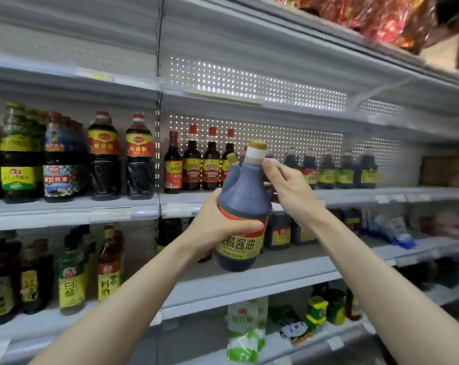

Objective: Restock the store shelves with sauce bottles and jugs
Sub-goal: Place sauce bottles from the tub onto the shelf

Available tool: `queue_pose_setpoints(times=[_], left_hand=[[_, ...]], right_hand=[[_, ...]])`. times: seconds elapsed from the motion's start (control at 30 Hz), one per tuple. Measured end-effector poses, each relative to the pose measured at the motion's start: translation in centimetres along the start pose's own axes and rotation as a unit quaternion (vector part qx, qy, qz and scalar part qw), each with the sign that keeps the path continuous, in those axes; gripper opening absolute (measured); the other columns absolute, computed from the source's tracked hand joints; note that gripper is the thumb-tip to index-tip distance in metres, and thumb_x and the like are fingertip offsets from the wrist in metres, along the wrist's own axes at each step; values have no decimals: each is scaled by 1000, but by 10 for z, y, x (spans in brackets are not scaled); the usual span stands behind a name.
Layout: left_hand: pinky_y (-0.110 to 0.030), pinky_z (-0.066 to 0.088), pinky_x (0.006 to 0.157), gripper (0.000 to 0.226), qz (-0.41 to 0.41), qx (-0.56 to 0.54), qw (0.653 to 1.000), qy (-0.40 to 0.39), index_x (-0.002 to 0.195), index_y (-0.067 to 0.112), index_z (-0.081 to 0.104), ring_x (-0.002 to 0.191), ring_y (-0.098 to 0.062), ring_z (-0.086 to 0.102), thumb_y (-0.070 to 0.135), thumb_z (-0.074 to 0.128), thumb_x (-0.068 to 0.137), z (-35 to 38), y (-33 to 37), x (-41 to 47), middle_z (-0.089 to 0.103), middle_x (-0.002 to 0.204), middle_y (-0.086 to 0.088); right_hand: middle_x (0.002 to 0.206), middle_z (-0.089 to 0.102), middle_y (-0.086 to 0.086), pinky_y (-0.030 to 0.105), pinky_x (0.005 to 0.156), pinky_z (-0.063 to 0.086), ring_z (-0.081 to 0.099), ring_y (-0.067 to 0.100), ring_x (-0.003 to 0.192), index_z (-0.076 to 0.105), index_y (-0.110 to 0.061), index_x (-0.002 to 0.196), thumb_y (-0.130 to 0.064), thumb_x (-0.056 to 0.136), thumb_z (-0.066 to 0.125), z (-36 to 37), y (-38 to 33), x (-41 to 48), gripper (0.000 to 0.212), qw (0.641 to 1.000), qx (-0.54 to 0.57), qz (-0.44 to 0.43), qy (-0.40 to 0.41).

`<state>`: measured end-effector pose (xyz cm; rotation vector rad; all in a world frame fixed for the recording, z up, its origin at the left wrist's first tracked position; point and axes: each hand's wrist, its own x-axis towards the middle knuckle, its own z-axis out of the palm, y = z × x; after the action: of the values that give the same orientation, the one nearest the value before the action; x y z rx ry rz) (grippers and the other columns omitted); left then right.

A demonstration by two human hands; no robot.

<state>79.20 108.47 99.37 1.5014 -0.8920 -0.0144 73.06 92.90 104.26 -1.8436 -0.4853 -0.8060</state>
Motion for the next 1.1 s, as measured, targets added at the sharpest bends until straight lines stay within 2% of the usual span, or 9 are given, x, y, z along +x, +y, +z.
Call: queue_pose_setpoints(times=[0.1, 0.17, 0.37, 0.47, 0.6, 0.8, 0.9, 1.0, 1.1], left_hand=[[-27, 56, 76, 69, 0, 1, 1000, -12, 119, 19, 57, 94, -13, 70, 17, 89, 58, 61, 6, 12, 73, 103, 0], [-26, 56, 75, 68, 0, -1, 1000, -18, 121, 17, 56, 94, -14, 70, 16, 88, 61, 102, 6, 22, 72, 104, -2], [-31, 56, 79, 67, 5, -11, 1000, -19, 120, 16, 58, 94, -15, 70, 16, 88, 60, 199, 9, 57, 73, 102, -2], [-26, 55, 74, 65, 5, -9, 1000, -23, 119, 19, 57, 90, -11, 70, 14, 87, 62, 234, 14, 79, 74, 99, 1], [-32, 56, 80, 81, 13, 0, 999, -34, 123, 20, 54, 94, -13, 70, 27, 91, 51, 272, 13, 115, 73, 104, 0], [-37, 57, 83, 91, 22, -7, 999, -34, 126, 19, 52, 97, -15, 69, 35, 89, 43, 327, -13, 177, 71, 107, -1], [-29, 57, 77, 83, 30, -11, 999, -31, 121, 22, 52, 95, -13, 69, 29, 90, 48, 355, -32, 214, 72, 104, 0], [-23, 54, 74, 73, 27, -19, 999, -22, 117, 26, 51, 94, -10, 68, 16, 90, 57, 374, -51, 257, 70, 105, 3], [-33, 56, 83, 90, 24, -24, 999, -9, 125, 21, 49, 98, -13, 68, 27, 92, 46, 390, -72, 297, 69, 110, -1]], right_hand=[[103, 71, -3, 30, 73, 53, 65, 15, 96, 67, -28, 104, -49, 87, 43, -59, 2, -16, 36, 1000, -20, 13, -4], [104, 71, -4, 32, 73, 53, 65, 18, 98, 67, -31, 102, -50, 87, 44, -100, 4, -25, 34, 999, -33, 19, 1], [102, 72, -5, 27, 69, 53, 65, 15, 93, 68, -31, 101, -51, 87, 44, -200, 13, -39, 34, 998, -50, 33, -1], [94, 72, -7, 24, 66, 53, 64, 10, 85, 68, -29, 98, -46, 91, 45, -240, 22, -38, 30, 998, -47, 34, 18], [99, 72, -4, 19, 63, 50, 65, 4, 85, 69, -27, 101, -36, 98, 45, -286, 42, -29, 25, 998, -34, 35, 40], [100, 71, 3, 39, 78, 57, 66, 19, 91, 71, -28, 98, -44, 93, 49, -350, 93, -10, 28, 996, -30, 56, 67], [90, 71, -2, 35, 75, 57, 64, 7, 76, 71, -28, 92, -39, 95, 49, -381, 123, 7, 24, 996, -27, 54, 65], [99, 71, 7, 39, 78, 57, 65, 12, 80, 71, -28, 93, -45, 90, 52, -409, 154, 31, 26, 996, -36, 60, 61], [99, 70, 9, 49, 83, 54, 61, 19, 80, 72, -29, 95, -49, 85, 54, -433, 187, 54, 29, 995, -36, 66, 60]])
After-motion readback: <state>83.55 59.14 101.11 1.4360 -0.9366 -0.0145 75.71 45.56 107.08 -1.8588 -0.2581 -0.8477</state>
